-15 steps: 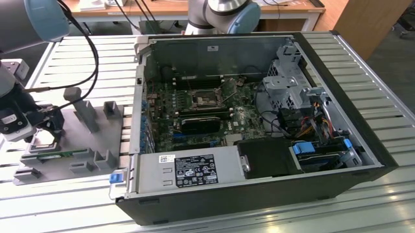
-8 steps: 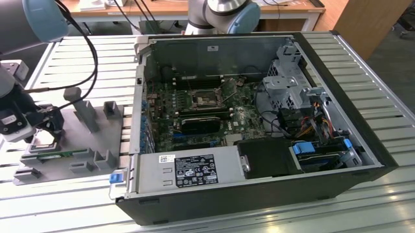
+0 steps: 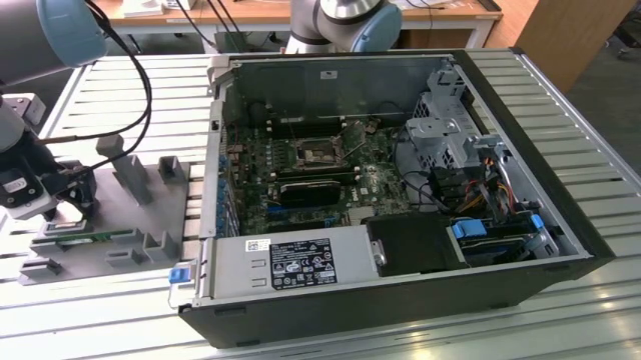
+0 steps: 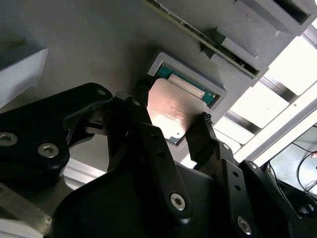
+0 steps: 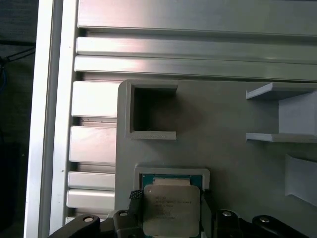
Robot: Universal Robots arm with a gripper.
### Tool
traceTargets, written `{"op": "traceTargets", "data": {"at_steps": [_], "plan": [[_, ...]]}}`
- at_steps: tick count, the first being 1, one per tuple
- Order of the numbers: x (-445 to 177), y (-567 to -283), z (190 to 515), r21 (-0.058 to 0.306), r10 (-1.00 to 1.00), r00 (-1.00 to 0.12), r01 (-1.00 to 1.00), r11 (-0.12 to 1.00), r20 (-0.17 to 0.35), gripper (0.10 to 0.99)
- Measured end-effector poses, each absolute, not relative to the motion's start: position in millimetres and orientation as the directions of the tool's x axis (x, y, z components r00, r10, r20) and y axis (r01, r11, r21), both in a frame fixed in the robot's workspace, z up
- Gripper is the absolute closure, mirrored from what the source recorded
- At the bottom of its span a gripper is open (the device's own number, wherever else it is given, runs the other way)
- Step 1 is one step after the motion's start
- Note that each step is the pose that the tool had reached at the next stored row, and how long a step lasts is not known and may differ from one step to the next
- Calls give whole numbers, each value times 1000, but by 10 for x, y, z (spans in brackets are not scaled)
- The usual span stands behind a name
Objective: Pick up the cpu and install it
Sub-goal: 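Pick up the cpu and move it towards the insertion slot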
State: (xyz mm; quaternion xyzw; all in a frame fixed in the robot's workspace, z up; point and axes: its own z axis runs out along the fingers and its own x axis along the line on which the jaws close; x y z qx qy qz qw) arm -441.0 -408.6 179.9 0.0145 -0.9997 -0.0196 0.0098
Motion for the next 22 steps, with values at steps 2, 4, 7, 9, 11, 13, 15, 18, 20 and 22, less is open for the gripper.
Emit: {"op": "traceTargets", "data": {"at_steps": [2, 4, 7, 9, 11, 13, 15, 18, 20, 22], "plan": [[-4410, -4086, 1799, 40, -29, -999, -29, 999, 18, 541], [-4410, -4085, 1800, 40, -29, -999, -28, 999, 18, 541], [-4410, -4085, 1809, 40, -29, -999, -28, 999, 18, 541], [-4411, -4085, 1809, 40, -29, -999, -28, 999, 18, 541], [-4411, -4085, 1811, 39, -29, -999, -28, 999, 18, 541], [-4411, -4086, 1811, 39, -29, -999, -28, 999, 18, 533], [-4411, -4086, 1811, 39, -29, -999, -28, 999, 18, 471], [-4413, -4085, 1816, 39, -29, -999, -28, 999, 17, 471], [-4413, -4085, 1833, 39, -29, -999, -28, 999, 16, 471], [-4412, -4085, 1837, 39, -29, -999, -29, 999, 15, 471]]}}
